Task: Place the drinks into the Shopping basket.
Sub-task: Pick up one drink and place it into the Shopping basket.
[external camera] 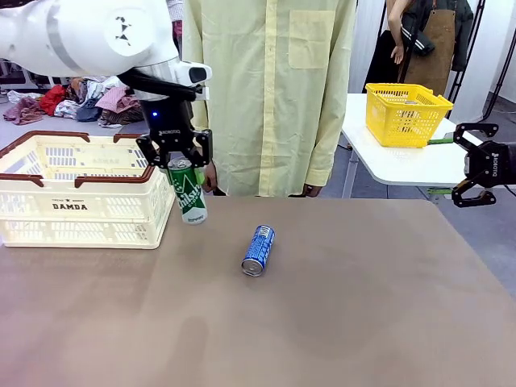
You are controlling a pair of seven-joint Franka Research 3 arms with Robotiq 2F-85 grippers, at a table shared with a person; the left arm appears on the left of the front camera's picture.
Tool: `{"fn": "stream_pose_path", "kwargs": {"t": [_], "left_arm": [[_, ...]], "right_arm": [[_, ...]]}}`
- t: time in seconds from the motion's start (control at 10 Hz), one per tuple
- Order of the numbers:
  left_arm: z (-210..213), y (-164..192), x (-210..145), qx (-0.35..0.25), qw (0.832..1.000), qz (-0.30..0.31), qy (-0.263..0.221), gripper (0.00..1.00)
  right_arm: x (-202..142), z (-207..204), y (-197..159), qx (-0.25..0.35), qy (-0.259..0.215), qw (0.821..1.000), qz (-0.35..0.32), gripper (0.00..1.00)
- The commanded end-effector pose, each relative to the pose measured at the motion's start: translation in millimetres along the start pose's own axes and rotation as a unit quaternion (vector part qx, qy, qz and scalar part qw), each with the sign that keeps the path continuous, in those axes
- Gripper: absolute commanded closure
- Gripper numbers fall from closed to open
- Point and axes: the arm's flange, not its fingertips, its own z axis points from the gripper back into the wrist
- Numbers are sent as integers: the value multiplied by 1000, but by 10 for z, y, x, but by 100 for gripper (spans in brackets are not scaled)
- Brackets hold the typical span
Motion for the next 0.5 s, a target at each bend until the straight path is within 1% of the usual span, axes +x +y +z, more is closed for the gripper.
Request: {"fn": "stream_pose_path", "kwargs": {"t": [0.0,0.3,0.4], "left_arm": [[-94,-94,90,4,1000,6,1,100],[-140,-60,44,0,1000,-1,8,100],[95,75,149,-23,999,-10,-21,100]], "right_arm": [[-10,27,25,-4,5,1000,2,0],[-10,27,25,-4,5,1000,2,0],[-10,27,25,-4,5,1000,2,0]]}}
